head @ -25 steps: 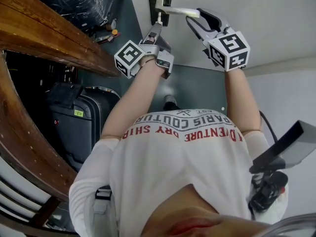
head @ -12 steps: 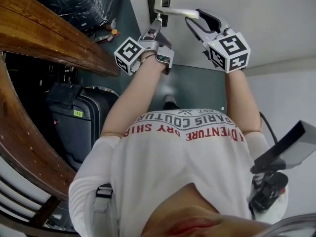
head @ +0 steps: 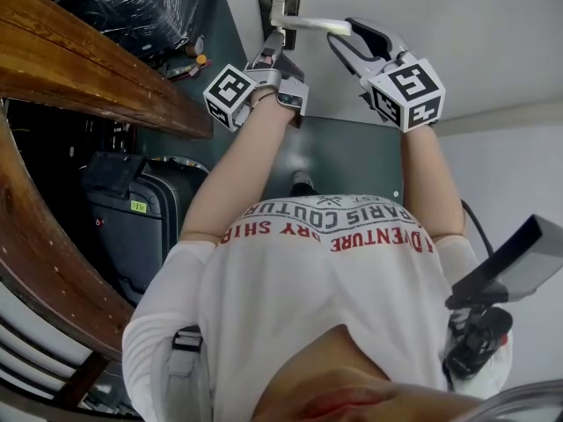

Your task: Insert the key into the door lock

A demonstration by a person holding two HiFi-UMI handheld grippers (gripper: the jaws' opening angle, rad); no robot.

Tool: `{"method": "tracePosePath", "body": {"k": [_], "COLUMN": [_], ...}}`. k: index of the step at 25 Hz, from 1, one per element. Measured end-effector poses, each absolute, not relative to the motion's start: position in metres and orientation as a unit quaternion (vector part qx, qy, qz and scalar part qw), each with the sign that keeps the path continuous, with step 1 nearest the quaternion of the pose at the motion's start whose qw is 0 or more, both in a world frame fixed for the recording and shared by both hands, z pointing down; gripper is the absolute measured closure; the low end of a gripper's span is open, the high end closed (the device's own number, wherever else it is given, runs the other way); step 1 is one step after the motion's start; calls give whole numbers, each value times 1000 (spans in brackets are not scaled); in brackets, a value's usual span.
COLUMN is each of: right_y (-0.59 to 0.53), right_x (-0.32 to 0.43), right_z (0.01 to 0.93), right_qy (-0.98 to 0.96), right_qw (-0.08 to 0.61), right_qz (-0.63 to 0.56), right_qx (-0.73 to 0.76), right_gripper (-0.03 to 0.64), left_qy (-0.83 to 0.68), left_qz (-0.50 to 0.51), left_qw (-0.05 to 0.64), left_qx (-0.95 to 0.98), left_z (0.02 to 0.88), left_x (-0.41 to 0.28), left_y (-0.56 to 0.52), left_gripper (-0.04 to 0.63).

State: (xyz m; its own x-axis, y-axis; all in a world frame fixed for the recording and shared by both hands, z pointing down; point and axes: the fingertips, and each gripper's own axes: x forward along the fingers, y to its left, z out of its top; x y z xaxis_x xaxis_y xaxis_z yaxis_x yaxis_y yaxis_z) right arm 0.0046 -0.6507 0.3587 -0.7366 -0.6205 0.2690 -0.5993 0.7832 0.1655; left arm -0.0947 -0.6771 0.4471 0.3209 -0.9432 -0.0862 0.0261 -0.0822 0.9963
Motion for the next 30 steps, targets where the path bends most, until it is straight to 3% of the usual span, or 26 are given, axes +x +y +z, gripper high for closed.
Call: {"method": "tracePosePath", "body": {"k": [3,5,8,12,13,14,15,16,17,22,30], "right_y": [-653,-656,-659,-596,-568,-538,-509,-480,-450,-316,-203], "right_x": [4,9,26,24,19,14,9,5,0,-26,-34], "right_z": [359,361,366,361,355,350,348,348,352,388,420], "right_qy": [-930,-925,-911,-923,-928,-932,-935,-938,-940,-948,-950], "right_qw": [151,146,136,134,134,133,131,131,133,171,192], "right_qz": [-27,-21,-12,12,14,18,26,39,53,87,109], "right_qx": [333,350,388,360,347,337,328,319,309,253,221], "right_gripper": [451,449,449,461,499,542,600,615,615,615,615], "left_qy": [-403,-414,-439,-471,-466,-457,-448,-438,-426,-358,-343], "left_qz": [-404,-363,-276,-119,-88,-59,-31,-2,27,104,115], "left_qw": [521,494,442,304,259,216,179,151,134,119,149], "left_qx": [634,673,732,819,842,861,876,886,894,920,920], "left_z": [445,446,451,421,403,386,372,363,360,375,408], "left_x": [-95,-96,-101,-110,-109,-106,-104,-101,-98,-87,-82], "left_y": [-678,-675,-659,-592,-566,-540,-514,-488,-462,-336,-215], "left_gripper": [561,479,456,457,457,476,539,594,594,594,594]}}
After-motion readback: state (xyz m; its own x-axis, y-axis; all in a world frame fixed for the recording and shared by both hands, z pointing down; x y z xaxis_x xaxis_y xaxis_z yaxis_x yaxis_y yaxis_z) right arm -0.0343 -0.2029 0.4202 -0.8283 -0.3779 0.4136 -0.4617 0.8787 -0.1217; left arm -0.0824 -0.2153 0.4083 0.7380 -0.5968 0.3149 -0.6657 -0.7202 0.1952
